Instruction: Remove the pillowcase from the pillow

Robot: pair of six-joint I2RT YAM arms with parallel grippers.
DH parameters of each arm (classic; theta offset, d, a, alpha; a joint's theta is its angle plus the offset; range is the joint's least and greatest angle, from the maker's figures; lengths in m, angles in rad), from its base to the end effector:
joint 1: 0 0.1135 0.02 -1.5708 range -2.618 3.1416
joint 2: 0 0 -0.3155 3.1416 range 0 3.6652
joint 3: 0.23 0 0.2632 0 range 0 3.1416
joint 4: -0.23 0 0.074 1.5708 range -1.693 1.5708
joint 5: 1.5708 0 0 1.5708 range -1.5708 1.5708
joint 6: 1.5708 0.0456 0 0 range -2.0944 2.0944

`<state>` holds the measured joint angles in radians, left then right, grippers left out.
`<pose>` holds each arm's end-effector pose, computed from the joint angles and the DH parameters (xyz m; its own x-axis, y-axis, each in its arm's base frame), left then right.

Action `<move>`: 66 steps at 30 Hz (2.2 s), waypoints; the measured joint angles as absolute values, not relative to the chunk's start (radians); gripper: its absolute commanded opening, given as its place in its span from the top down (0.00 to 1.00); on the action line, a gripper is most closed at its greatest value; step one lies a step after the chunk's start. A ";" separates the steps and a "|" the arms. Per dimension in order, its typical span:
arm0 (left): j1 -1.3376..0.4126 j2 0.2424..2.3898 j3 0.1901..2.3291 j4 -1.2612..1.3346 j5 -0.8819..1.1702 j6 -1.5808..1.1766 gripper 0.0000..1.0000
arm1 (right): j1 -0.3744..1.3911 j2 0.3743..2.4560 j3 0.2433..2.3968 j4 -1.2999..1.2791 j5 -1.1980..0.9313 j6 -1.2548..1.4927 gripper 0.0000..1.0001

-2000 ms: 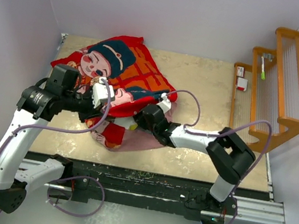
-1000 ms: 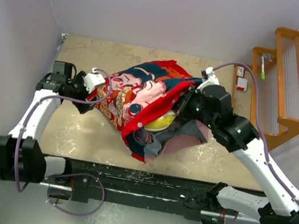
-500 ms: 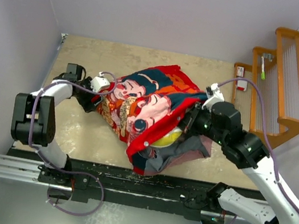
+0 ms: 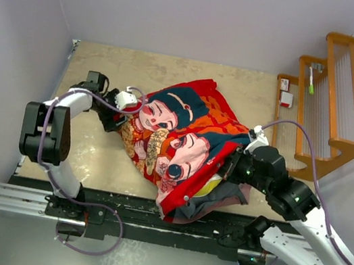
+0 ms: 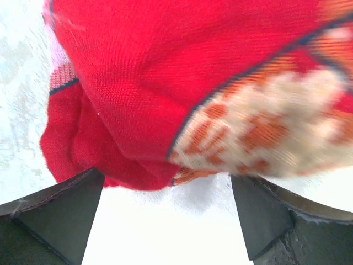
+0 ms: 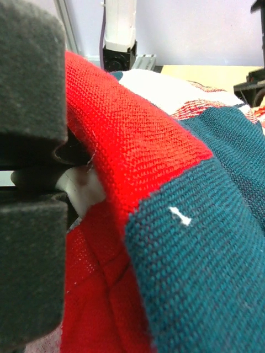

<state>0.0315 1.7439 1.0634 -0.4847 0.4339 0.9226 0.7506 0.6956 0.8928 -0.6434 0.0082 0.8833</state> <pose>0.3572 -0.0079 0.2037 -0.4451 0.7096 -0.5462 0.8150 0.5737 0.0813 0.0918 0.0851 0.3731 -0.7232 0.3823 -0.5752 -0.1855 0.6947 0.6949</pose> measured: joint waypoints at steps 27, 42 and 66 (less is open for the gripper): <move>0.051 1.868 1.231 -0.674 0.523 1.085 1.00 | 0.751 0.752 0.973 -0.663 0.008 0.878 1.00; 0.361 1.734 1.121 -0.476 0.270 1.063 1.00 | 0.752 0.784 1.068 -0.623 -0.023 0.889 1.00; -0.144 1.370 1.827 -1.027 0.913 0.638 0.01 | 0.791 1.177 1.304 -0.533 -0.144 0.770 1.00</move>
